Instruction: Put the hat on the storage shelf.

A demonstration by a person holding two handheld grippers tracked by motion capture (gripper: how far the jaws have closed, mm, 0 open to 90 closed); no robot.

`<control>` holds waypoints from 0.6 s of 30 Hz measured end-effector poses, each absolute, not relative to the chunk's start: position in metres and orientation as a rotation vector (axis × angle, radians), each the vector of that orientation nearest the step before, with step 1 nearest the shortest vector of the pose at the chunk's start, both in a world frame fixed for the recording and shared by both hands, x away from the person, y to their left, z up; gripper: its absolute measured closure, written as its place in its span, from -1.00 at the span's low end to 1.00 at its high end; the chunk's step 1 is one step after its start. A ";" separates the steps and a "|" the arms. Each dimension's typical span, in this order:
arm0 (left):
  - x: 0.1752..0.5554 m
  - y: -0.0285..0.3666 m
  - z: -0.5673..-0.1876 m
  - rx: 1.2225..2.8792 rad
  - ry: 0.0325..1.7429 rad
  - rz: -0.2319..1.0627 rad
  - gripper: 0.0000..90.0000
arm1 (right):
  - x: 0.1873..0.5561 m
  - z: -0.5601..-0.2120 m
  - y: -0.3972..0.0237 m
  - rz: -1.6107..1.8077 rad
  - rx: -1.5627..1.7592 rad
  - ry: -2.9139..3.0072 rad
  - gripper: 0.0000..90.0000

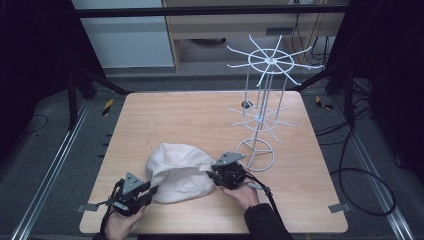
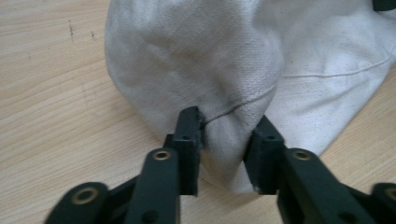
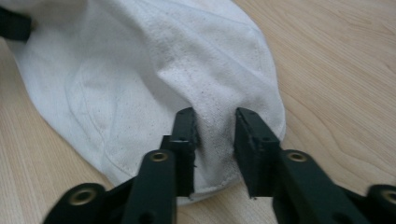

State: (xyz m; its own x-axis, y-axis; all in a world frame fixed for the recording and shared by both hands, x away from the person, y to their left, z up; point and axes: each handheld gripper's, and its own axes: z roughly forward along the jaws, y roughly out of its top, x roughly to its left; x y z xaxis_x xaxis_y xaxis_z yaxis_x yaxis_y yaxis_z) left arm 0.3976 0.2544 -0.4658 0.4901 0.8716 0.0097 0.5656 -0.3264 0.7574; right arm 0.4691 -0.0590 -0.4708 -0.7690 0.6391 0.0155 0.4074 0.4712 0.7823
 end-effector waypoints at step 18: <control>0.420 0.267 -0.460 1.982 1.226 0.590 0.93 | 0.444 -0.467 -0.050 1.250 0.852 2.556 1.00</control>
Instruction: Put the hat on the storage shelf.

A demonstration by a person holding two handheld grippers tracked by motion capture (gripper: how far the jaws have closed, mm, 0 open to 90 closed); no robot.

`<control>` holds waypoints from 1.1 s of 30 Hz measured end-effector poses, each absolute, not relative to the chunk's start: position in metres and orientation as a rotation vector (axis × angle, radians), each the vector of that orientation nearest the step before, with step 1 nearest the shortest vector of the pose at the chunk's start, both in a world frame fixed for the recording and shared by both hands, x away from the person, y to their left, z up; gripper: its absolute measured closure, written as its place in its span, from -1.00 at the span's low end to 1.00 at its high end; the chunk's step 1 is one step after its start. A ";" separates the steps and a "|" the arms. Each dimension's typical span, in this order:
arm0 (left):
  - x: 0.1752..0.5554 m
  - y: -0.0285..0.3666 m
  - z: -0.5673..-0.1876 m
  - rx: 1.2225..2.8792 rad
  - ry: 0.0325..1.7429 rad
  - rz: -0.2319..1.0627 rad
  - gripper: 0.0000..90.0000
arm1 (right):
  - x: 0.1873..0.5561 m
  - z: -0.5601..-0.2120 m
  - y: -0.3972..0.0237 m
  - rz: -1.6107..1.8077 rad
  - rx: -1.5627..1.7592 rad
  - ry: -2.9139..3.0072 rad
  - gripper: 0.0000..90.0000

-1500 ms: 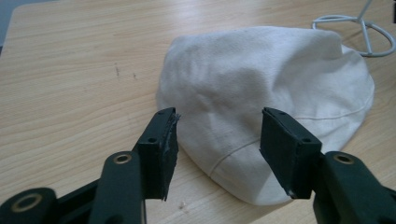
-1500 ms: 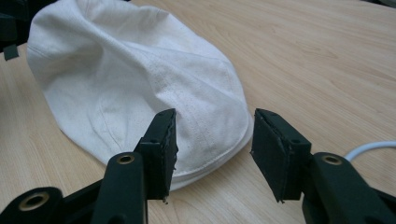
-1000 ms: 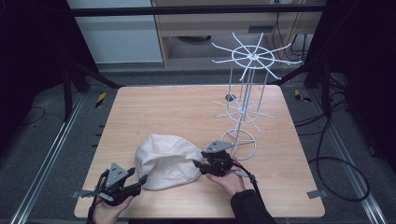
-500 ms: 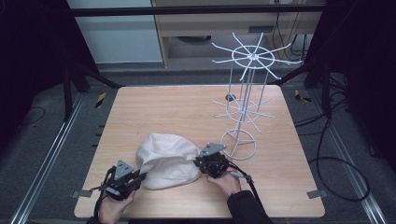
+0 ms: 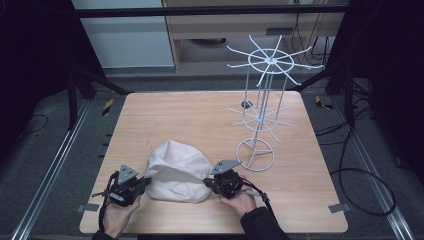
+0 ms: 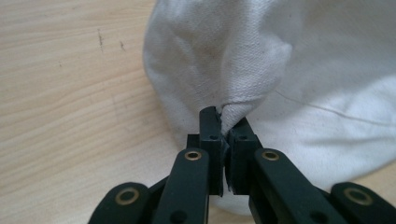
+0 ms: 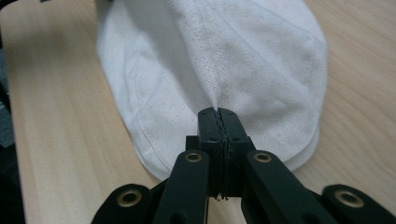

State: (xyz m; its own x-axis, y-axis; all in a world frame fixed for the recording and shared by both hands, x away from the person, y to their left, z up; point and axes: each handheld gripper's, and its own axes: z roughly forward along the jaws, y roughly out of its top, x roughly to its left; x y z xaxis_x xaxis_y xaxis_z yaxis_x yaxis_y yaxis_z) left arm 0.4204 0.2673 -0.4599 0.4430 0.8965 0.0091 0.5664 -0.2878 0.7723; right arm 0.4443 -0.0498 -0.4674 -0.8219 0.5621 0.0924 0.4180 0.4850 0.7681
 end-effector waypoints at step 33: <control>0.409 0.257 -0.472 2.043 1.214 0.512 0.98 | 0.464 -0.480 -0.056 1.151 0.965 2.384 1.00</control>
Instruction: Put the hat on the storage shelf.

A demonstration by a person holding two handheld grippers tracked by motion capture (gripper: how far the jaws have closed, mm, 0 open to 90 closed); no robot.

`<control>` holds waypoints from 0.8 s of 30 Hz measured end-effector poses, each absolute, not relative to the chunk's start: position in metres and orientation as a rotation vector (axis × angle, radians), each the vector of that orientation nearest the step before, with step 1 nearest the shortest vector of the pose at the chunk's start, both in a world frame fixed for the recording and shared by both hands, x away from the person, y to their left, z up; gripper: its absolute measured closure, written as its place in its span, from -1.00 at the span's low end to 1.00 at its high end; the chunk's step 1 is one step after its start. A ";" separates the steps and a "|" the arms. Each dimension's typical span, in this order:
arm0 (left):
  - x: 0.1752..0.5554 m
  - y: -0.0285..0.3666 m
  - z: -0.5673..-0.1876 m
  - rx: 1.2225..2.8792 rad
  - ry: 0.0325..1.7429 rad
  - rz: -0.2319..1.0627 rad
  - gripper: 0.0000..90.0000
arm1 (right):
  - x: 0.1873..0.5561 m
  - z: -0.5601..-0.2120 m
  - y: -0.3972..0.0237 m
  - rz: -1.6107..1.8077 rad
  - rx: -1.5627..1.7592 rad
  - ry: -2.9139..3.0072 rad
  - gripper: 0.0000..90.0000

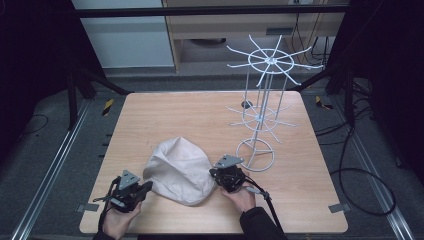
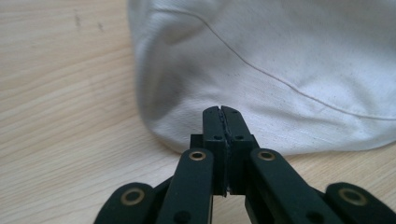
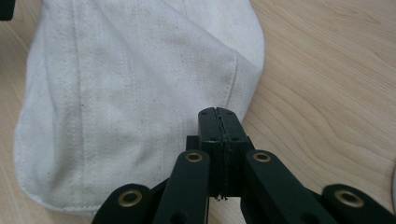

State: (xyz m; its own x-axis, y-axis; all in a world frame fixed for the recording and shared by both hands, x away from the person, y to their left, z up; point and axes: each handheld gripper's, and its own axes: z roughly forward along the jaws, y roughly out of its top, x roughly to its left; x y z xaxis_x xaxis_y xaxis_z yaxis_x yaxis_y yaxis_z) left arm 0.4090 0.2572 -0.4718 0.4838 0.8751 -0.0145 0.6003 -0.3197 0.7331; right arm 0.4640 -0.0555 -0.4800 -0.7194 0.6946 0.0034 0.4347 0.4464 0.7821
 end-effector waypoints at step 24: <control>0.472 0.253 -0.485 2.017 1.269 0.591 0.99 | 0.438 -0.486 -0.029 1.312 0.865 2.552 1.00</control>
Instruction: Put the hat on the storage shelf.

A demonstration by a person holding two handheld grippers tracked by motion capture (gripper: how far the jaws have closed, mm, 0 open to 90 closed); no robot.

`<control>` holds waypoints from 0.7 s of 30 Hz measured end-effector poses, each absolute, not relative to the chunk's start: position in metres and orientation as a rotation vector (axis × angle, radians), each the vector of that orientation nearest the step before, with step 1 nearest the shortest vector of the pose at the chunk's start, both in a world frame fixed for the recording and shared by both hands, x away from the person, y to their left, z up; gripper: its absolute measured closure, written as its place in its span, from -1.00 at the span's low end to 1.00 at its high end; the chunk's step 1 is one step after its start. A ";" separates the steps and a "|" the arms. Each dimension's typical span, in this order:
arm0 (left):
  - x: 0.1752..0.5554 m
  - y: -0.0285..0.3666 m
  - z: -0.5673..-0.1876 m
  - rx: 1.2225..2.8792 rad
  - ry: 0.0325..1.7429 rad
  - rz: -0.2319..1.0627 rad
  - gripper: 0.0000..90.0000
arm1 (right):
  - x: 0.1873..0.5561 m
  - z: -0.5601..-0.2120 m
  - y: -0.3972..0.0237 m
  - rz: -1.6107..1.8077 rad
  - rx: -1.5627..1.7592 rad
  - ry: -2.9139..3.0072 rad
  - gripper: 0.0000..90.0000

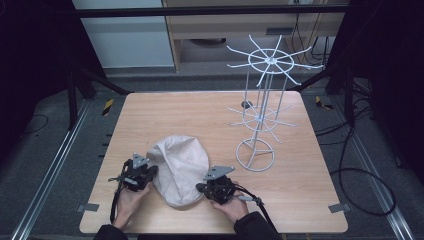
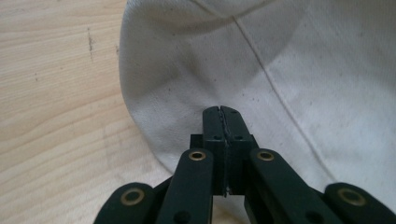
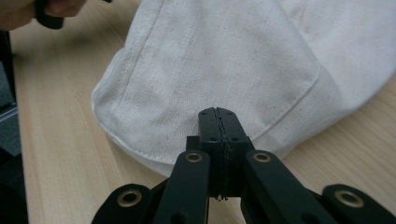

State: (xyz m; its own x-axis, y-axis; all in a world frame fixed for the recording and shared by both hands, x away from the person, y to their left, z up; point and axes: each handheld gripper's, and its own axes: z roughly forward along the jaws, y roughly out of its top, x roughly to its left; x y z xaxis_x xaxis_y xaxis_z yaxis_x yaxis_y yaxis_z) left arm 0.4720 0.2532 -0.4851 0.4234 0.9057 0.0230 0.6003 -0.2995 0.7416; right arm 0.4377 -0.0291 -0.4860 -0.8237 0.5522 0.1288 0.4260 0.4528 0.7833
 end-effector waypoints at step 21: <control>0.497 0.258 -0.486 1.944 1.294 0.573 0.99 | 0.431 -0.494 0.011 1.458 0.817 2.602 1.00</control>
